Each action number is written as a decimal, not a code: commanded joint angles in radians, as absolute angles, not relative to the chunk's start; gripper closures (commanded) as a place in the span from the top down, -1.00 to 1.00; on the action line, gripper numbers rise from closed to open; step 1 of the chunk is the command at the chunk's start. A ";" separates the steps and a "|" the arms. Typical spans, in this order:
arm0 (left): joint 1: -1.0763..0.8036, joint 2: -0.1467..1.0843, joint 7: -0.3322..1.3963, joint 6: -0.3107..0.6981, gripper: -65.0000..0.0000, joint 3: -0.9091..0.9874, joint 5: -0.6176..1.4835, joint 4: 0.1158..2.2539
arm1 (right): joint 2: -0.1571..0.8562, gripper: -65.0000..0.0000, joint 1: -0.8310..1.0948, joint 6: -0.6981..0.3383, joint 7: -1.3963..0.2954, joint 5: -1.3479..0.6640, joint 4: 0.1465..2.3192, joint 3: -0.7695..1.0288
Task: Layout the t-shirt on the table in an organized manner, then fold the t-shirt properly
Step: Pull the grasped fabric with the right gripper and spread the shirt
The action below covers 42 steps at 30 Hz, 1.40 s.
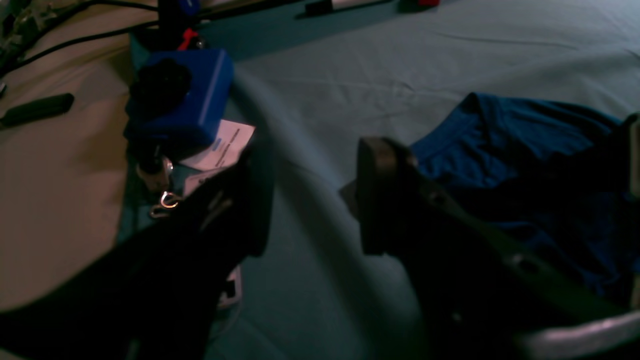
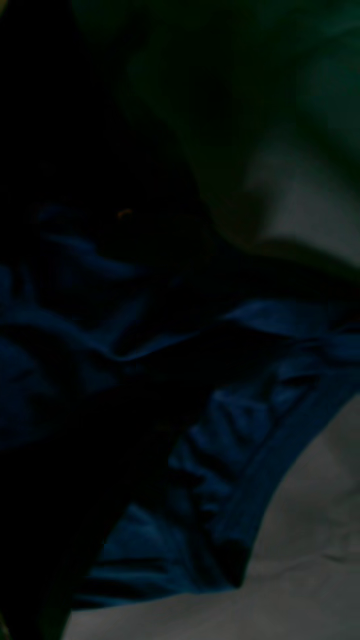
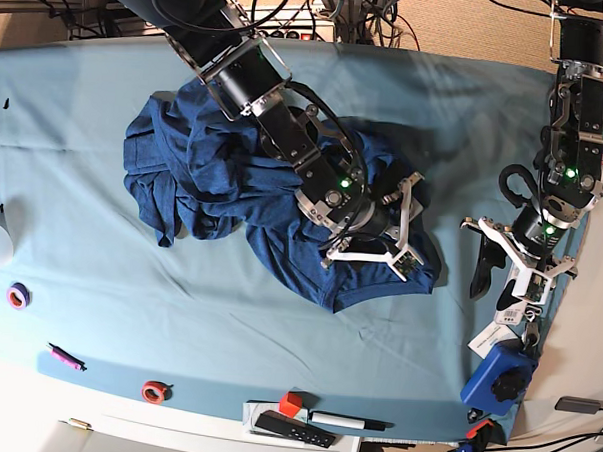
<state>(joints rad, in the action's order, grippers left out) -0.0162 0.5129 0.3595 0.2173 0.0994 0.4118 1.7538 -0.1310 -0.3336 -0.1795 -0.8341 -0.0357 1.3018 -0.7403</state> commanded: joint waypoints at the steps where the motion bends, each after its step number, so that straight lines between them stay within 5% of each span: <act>1: 0.003 0.530 0.333 0.218 -0.21 0.108 0.418 1.770 | -0.142 0.08 -0.357 -0.176 -0.802 -0.038 1.288 -0.739; 10: 0.003 0.529 0.332 0.221 -0.21 0.108 0.419 1.770 | -0.142 0.01 -0.361 -0.177 -0.767 -0.038 1.161 -0.739; 14: 0.003 0.529 0.332 0.221 -0.21 0.108 0.419 1.770 | -0.142 -0.96 -0.368 -0.221 -0.825 -0.038 1.205 -0.739; 15: 0.003 0.529 0.332 0.221 -0.21 0.108 0.419 1.770 | -0.142 -1.00 -0.368 -0.220 -0.850 -0.038 1.231 -0.739; 25: 0.003 0.529 0.332 0.224 -0.21 0.108 0.423 1.769 | -0.141 -1.00 -0.346 -0.091 -1.224 0.221 1.766 -0.738; 30: 0.003 0.529 0.333 0.237 -0.21 0.108 0.479 1.768 | -0.125 -1.00 -0.229 -0.053 -1.272 0.414 1.923 -0.738; 36: 0.003 0.529 0.334 0.318 -0.21 0.107 0.542 1.765 | 0.012 -1.00 -0.077 0.033 -1.310 0.643 2.036 -0.717; 42: 0.003 0.500 0.340 0.368 -0.21 0.107 0.607 1.765 | 0.140 -1.00 0.044 0.052 -1.311 0.680 2.106 -0.495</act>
<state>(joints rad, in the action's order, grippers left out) -0.0162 0.4885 0.3660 0.3641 0.0994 0.5926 1.7515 0.1360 0.0582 0.0433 -1.3273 0.6540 2.0842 -0.4995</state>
